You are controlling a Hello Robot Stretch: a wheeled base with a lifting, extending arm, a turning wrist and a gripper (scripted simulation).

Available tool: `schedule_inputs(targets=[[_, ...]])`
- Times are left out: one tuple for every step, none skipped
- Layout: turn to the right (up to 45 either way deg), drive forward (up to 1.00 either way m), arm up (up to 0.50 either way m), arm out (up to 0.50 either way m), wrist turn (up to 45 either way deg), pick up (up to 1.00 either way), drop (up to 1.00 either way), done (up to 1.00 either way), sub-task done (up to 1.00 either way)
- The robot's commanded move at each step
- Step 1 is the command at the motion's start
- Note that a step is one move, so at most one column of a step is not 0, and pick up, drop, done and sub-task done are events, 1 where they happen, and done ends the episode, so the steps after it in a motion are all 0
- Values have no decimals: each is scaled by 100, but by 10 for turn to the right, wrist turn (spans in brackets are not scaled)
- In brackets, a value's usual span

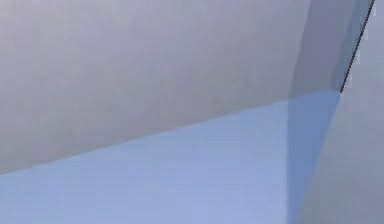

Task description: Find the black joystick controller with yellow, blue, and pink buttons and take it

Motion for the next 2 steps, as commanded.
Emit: schedule_inputs(targets=[[0, 75, 0, 0, 0, 0, 0, 0, 0], [150, 0, 0, 0, 0, 0, 0, 0, 0]])
